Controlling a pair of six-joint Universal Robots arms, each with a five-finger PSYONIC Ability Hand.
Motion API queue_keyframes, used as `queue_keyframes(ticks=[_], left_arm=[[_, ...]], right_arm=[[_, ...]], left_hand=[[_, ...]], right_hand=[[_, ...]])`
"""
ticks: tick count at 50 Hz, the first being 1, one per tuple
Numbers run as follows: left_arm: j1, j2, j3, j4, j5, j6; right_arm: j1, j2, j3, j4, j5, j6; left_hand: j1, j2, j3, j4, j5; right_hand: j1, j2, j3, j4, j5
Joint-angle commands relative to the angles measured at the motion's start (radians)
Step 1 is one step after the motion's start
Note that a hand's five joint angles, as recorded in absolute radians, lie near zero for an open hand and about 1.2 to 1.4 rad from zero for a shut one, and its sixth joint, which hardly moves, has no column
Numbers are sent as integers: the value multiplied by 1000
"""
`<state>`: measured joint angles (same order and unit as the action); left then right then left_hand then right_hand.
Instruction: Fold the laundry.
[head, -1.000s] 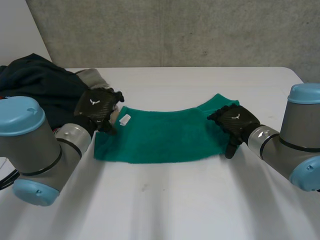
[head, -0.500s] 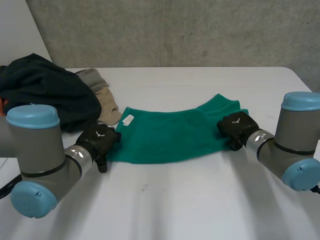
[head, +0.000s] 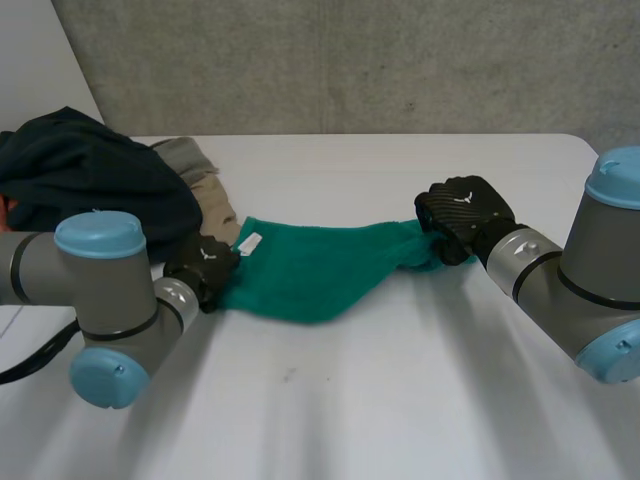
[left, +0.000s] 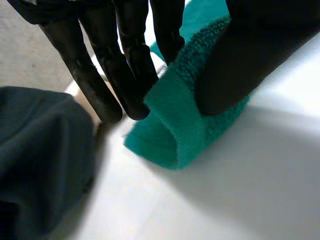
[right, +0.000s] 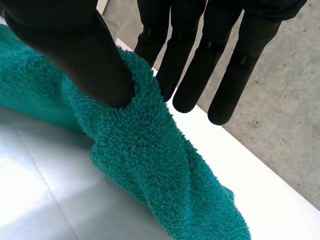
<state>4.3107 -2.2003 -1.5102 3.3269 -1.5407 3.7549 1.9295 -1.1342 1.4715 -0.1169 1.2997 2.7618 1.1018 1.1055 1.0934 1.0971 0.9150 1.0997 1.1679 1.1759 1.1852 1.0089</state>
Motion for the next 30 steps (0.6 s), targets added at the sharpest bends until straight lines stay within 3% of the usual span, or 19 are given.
queue_keyframes(ticks=[1,5,9,14,16,20,30], left_arm=[[-8,60,10,20,-47,-7],[-16,140,-2,-1,-61,-15],[-32,321,-5,-30,-61,-44],[-39,577,56,-72,-44,-166],[-39,594,83,-99,-36,-205],[-32,513,157,-171,-35,-268],[-9,159,268,-190,-55,-253]], right_arm=[[-13,-25,-8,16,16,-21],[-23,-87,-16,62,18,-28],[-41,-205,-60,98,10,-36],[-61,-297,-201,121,1,-34],[-63,-282,-249,132,-5,-31],[-53,-104,-403,154,-7,-48],[-18,313,-600,131,-11,-250]], left_hand=[[294,291,303,299,307],[294,291,303,299,307],[294,291,303,299,307],[294,291,303,299,307],[294,291,303,299,307],[294,291,303,299,307],[294,291,303,299,307]], right_hand=[[297,228,220,211,213],[297,228,220,211,213],[297,228,220,211,213],[297,228,220,211,213],[297,228,220,211,213],[297,228,220,211,213],[297,228,220,211,213]])
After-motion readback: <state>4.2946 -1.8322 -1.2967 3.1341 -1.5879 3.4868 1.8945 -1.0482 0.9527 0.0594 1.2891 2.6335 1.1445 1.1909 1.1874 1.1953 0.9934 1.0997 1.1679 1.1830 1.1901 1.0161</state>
